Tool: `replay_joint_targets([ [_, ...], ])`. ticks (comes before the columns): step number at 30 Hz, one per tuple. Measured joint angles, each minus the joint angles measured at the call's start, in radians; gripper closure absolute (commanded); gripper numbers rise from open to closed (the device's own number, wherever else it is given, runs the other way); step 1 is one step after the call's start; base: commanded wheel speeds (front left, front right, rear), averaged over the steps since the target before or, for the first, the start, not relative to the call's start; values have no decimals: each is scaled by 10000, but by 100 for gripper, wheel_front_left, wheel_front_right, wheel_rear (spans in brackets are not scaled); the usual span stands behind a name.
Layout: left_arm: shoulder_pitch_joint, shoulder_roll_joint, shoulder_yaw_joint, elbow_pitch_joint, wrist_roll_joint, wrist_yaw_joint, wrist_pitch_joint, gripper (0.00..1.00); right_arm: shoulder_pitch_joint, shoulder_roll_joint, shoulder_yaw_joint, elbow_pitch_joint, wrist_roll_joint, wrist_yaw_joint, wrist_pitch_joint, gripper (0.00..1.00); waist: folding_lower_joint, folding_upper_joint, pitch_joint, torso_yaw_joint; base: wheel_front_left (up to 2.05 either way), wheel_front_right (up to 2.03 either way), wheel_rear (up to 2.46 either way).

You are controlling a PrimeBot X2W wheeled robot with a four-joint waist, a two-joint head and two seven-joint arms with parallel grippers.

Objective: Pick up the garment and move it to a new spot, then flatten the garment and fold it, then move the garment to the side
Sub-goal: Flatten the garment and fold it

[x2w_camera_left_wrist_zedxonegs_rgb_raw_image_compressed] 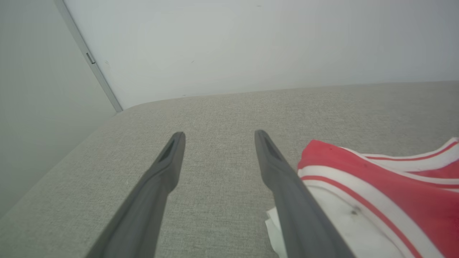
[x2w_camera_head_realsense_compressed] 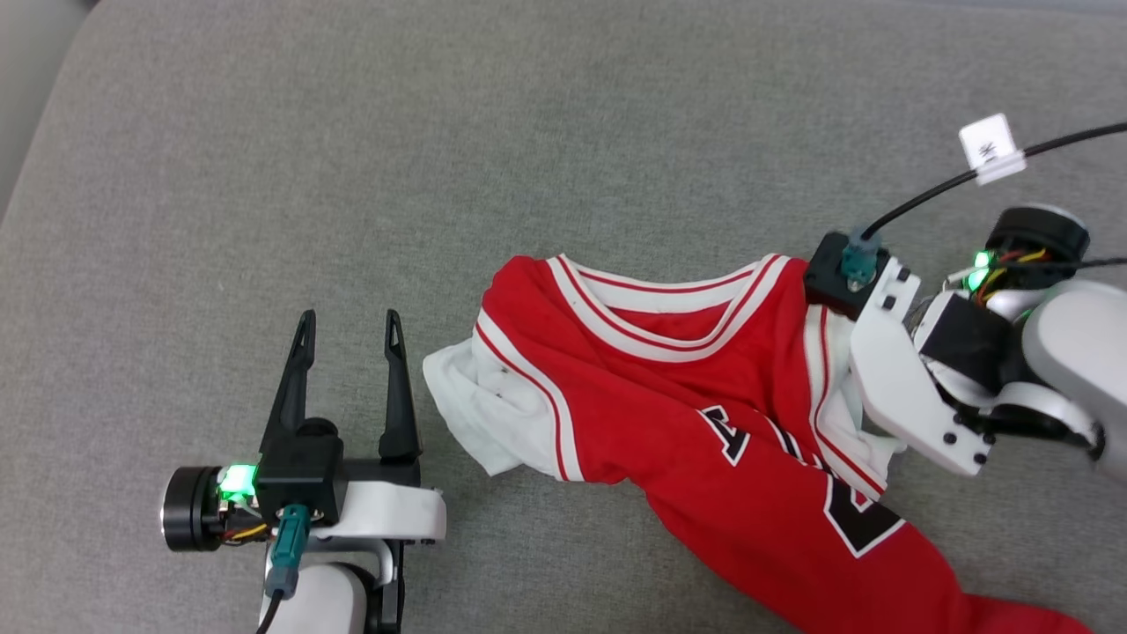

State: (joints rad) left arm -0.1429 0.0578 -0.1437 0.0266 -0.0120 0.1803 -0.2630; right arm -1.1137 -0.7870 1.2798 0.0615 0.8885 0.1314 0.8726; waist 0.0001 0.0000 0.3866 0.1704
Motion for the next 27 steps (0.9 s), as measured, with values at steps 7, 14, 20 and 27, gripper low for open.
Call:
replay_joint_targets([
  [7, 520, 71, 148, 2, 4, 52, -2, 0, -437, -1181, 2, -343, 286, 0, -1179, 100, 0, 0, -666, -376, 0, 0, 0],
  [14, 730, 98, 100, -67, 56, 23, 0, 0, 60, -2989, -33, 341, 865, 0, -1847, 100, -1, 0, -892, -825, 0, 0, 0],
  [20, 596, 257, 123, -109, 82, -58, 0, 0, 1720, -3762, -234, 2266, 1638, 0, -2615, 100, -1, 0, -584, -968, 0, 0, 0],
  [27, 516, 307, 94, -36, 94, -94, 0, 0, 2896, -3137, -510, 3444, 2052, -4, -3588, 100, -1, 0, -518, -1006, 0, 0, 0],
])
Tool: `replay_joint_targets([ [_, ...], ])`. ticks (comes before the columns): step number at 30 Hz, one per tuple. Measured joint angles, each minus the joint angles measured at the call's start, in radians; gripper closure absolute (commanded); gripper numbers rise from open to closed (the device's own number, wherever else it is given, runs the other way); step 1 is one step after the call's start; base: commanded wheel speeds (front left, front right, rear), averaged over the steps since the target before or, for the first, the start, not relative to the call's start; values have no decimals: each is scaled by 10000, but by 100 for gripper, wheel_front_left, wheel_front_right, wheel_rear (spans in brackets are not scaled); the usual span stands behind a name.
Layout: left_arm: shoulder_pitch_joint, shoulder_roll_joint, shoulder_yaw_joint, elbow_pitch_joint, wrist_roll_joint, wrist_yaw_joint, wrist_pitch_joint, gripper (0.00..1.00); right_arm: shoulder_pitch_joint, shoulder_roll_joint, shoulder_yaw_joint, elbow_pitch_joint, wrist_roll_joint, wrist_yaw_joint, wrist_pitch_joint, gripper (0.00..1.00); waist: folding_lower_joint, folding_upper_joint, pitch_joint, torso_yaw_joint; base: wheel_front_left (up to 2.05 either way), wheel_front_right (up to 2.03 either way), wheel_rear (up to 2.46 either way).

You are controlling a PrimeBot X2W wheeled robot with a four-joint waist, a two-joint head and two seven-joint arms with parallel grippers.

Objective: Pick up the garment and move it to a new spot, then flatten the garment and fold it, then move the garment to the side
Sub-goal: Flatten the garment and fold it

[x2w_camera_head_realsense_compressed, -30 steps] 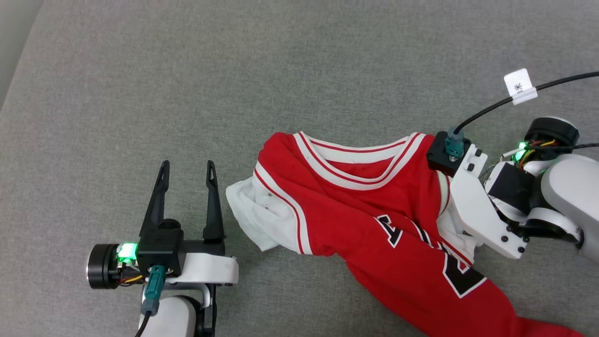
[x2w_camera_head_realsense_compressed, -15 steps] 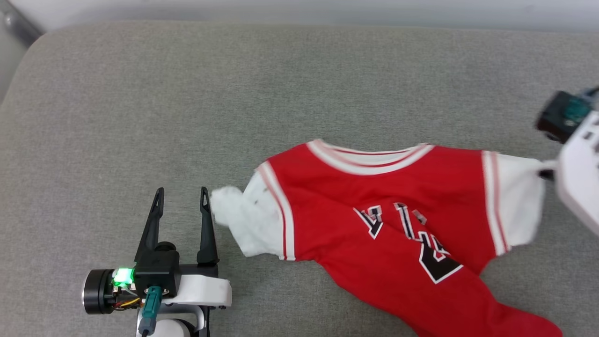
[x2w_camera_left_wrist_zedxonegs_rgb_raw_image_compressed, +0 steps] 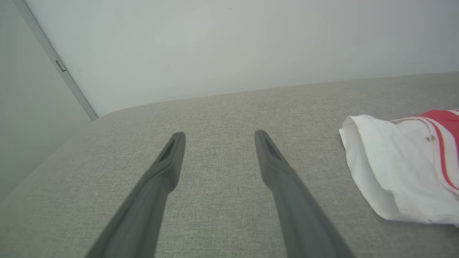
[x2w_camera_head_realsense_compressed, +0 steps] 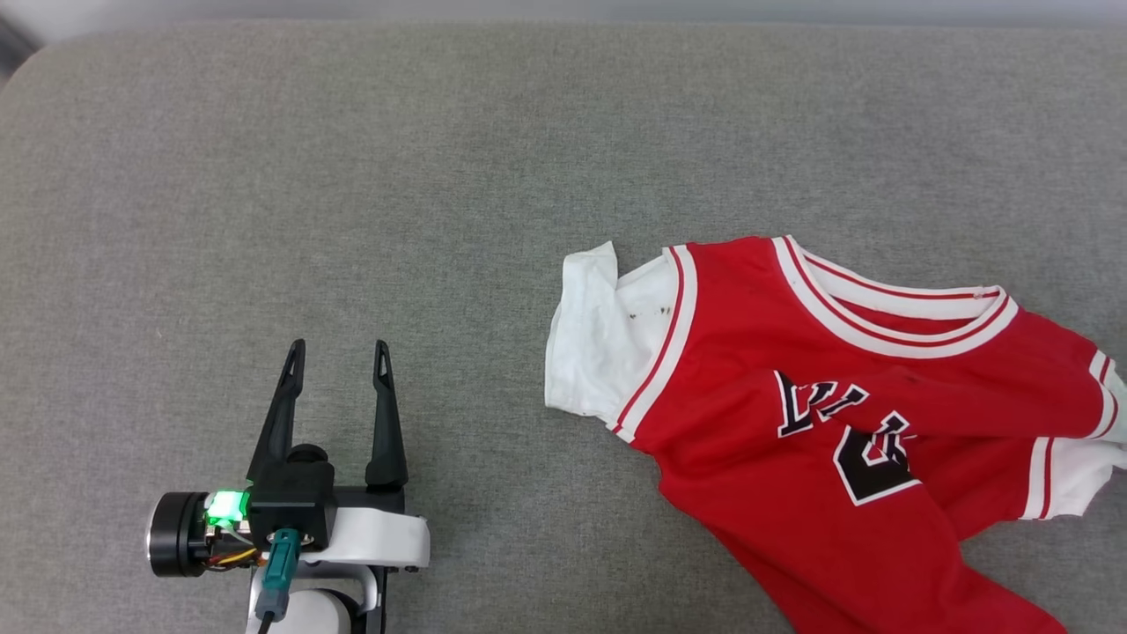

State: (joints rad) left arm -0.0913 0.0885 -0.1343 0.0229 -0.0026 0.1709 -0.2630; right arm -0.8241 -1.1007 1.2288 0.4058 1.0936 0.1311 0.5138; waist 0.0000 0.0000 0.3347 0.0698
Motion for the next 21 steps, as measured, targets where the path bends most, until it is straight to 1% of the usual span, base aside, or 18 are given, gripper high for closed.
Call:
replay_joint_targets([
  [1, -1, 13, -6, 17, 10, 0, 0, 0, 93, 92, -81, 167, -4, 0, -199, 100, 0, 0, -36, -14, 0, 0, 0],
  [2, -1, 46, 0, 50, 15, 0, 0, 0, 132, 173, -176, 314, -21, 2, -414, 85, 0, 0, -88, -33, 0, 0, 0],
  [3, 0, 73, 0, 69, 15, 0, 0, 0, 214, 247, -282, 445, -21, 4, -671, 24, 0, 0, -149, -50, 0, 0, 0],
  [4, 1, 102, 6, 86, 23, 0, -2, 0, 297, 326, -416, 558, -33, 6, -1012, 0, 0, 0, -221, -64, 0, 0, 0],
  [6, 6, 192, 71, 130, 19, 0, -2, 0, 322, 441, -729, 713, -215, 2, -1772, 0, 0, 0, -399, -103, 0, 0, 0],
  [9, 40, 366, 173, 234, -2, -25, 0, 0, 328, 433, -1158, 763, -681, 4, -2892, 0, 0, 0, -724, -186, 0, 0, 0],
  [12, 38, 560, 334, 221, -23, -40, 0, 0, 367, 418, -1749, 840, -1225, 2, -4092, 0, 0, 0, -1062, -319, 0, 0, 0],
  [14, 36, 750, 489, 226, -52, -59, -2, 0, 500, 527, -2211, 872, -1572, 2, -4775, 0, 0, 0, -1262, -439, 0, 0, 0],
  [18, -138, 1118, 698, 453, -107, -240, -2, 0, 816, 1151, -3501, 1043, -2376, 2, -6299, 0, 0, 0, -1589, -743, 0, 0, 0],
  [21, -499, 1384, 723, 698, -150, -512, -2, 0, 1227, 1848, -4757, 1164, -3143, 2, -7252, 0, 0, 0, -1798, -951, 0, 0, 0],
])
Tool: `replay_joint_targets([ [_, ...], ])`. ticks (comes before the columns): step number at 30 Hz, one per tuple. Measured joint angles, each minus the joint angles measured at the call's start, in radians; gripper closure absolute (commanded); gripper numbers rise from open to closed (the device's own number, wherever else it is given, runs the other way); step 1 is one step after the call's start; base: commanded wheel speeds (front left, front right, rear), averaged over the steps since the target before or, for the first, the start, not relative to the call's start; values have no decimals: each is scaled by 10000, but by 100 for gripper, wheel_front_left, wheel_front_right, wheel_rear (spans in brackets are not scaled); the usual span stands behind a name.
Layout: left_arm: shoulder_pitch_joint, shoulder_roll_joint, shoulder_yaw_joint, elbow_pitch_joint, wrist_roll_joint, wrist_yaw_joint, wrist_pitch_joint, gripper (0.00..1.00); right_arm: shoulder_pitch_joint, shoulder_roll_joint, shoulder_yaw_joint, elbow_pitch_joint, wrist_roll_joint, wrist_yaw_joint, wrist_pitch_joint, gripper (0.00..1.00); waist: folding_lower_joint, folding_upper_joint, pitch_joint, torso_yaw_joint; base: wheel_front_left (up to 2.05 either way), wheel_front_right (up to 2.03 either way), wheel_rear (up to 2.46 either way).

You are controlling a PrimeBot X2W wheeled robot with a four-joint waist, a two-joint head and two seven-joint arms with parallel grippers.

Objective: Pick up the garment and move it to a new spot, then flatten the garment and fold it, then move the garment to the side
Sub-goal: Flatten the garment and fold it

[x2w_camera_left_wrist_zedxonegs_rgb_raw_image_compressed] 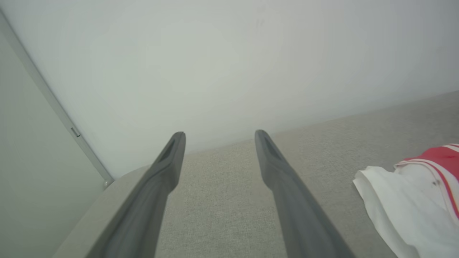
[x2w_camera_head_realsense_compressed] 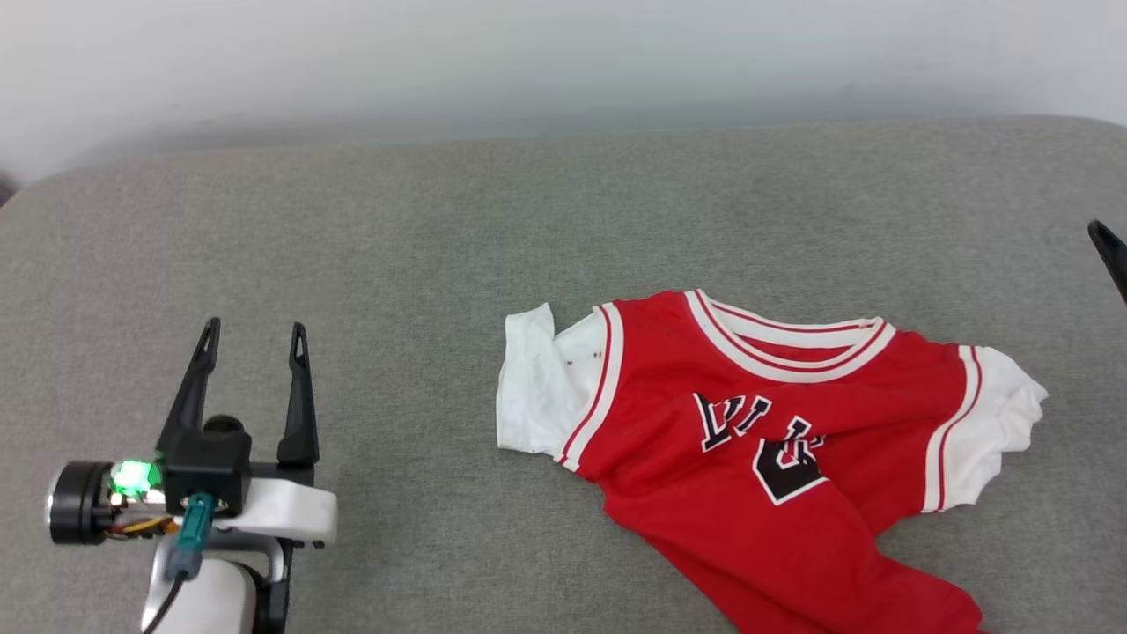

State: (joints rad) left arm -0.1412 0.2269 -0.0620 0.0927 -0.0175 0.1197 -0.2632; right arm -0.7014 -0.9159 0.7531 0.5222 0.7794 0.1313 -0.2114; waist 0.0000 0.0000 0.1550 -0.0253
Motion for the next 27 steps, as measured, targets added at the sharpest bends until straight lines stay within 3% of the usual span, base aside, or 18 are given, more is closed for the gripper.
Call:
replay_joint_targets([
  [6, -1217, 616, -159, 627, -58, -750, 163, 0, 1613, 2090, -3720, -796, -2121, 0, -489, 0, 0, 0, -295, -320, 0, 0, 0],
  [9, -2099, 901, -368, 711, -67, -1273, 662, 0, 2905, 3501, -5908, -2286, -3651, -2, -512, 0, 0, 0, -333, -396, 0, 0, 0],
  [12, -2868, 1055, -765, 671, -128, -1820, 1593, 0, 4523, 5078, -7162, -3795, -4947, 0, -516, 0, 0, 0, -313, -411, 0, 0, 0],
  [16, -3908, 1277, -1511, 610, -431, -2326, 3214, 0, 5828, 6418, -7883, -5250, -5923, 0, -514, 0, 0, 0, -208, -391, 0, 0, 0],
  [20, -4882, 1682, -2706, 639, -1248, -2477, 5162, 0, 6647, 7357, -7990, -6211, -6422, 0, -430, 0, 0, 0, -62, -421, 0, 0, 0],
  [27, -6694, 3024, -6537, 268, -4157, -2489, 8537, 0, 7136, 7919, -7929, -6604, -6577, 0, -395, 0, 0, 0, 212, -579, 0, 0, 0],
])
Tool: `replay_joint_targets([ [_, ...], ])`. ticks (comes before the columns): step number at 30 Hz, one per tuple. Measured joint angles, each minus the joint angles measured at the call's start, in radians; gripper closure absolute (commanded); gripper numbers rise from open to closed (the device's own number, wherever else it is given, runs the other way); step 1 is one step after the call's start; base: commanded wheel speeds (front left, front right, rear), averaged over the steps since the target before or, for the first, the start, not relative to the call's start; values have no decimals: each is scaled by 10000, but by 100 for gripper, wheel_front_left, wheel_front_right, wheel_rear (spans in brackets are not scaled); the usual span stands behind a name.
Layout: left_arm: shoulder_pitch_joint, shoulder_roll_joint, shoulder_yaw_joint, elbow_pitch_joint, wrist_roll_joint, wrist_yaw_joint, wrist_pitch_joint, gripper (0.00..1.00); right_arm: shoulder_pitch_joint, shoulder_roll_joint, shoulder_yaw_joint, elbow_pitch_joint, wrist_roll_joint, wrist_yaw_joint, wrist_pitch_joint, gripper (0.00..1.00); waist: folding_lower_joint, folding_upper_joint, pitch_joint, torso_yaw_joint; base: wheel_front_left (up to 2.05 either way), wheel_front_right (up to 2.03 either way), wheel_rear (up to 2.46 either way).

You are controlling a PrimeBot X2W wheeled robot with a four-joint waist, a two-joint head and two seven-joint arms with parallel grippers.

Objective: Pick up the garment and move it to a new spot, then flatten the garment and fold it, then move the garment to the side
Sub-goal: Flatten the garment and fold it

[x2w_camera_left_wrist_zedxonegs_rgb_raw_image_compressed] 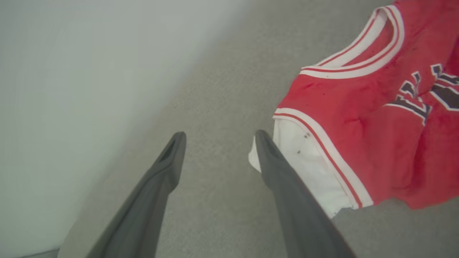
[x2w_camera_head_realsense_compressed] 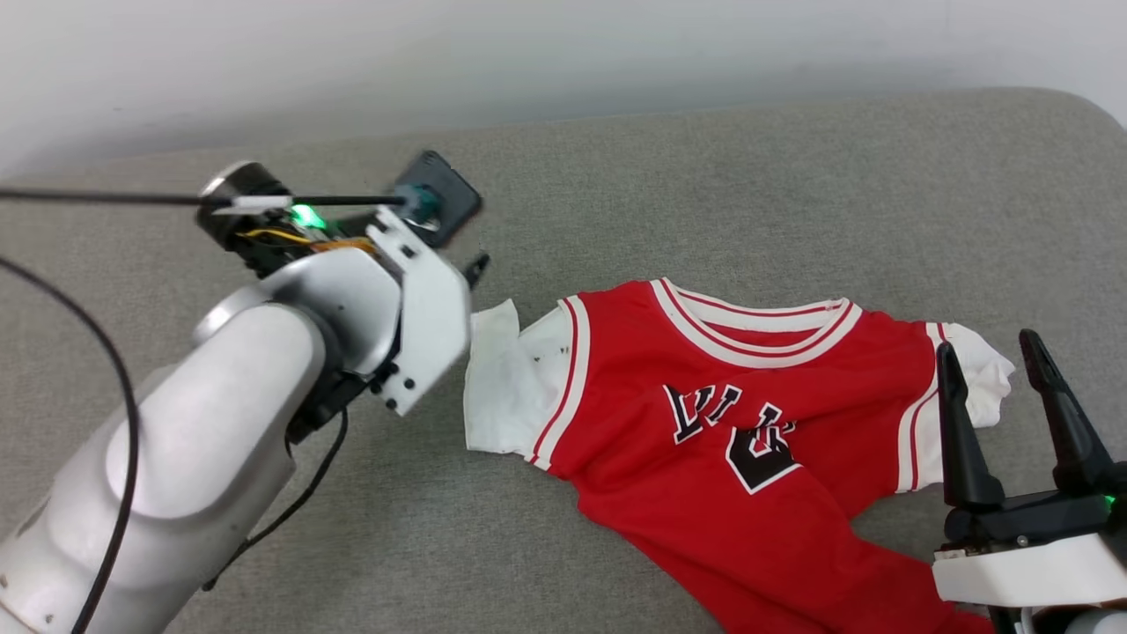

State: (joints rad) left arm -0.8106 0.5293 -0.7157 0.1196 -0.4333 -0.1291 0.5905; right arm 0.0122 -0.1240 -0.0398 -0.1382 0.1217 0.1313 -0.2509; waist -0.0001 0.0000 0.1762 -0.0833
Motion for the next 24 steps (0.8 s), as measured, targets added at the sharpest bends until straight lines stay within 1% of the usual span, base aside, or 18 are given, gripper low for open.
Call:
replay_joint_targets([
  [3, -683, 368, -1546, -132, -991, 0, 988, 0, 53, 125, 88, 4, -8, 0, -40, 0, 0, 0, 129, -115, 0, 0, 0],
  [6, -1333, 706, -3014, -155, -1839, 0, 1708, 0, 50, 186, 238, 25, -102, 0, -54, 0, 0, 0, 285, -247, 0, 0, 0],
  [8, -1727, 861, -3756, -167, -2314, 0, 2056, 0, -12, 215, 314, 50, -121, 0, -67, 0, 0, 0, 400, -346, 0, 0, 0],
  [12, -2392, 930, -4959, -121, -3093, 0, 2623, 0, -174, 268, 428, 50, -182, 0, -86, 0, 0, 0, 688, -526, 0, 0, 0],
  [14, -2611, 980, -5335, -40, -3365, 0, 2932, 0, -281, 303, 479, 59, -209, 0, -94, 0, 1, 0, 859, -604, 0, 0, 0],
  [17, -2738, 1022, -5561, 71, -3555, 0, 3233, 0, -424, 355, 571, 65, -240, 0, -98, 0, 0, 0, 1145, -715, 0, 0, 0],
  [21, -2742, 1101, -5641, 153, -3597, 0, 3697, 0, -736, 418, 673, 25, -230, 0, -102, 0, 1, 0, 1567, -860, 0, 0, 0],
  [24, -2359, 1187, -5588, -104, -3333, 13, 4441, 0, -919, 443, 723, 15, -201, 0, -113, 0, 1, 0, 1866, -964, 0, 0, 0],
])
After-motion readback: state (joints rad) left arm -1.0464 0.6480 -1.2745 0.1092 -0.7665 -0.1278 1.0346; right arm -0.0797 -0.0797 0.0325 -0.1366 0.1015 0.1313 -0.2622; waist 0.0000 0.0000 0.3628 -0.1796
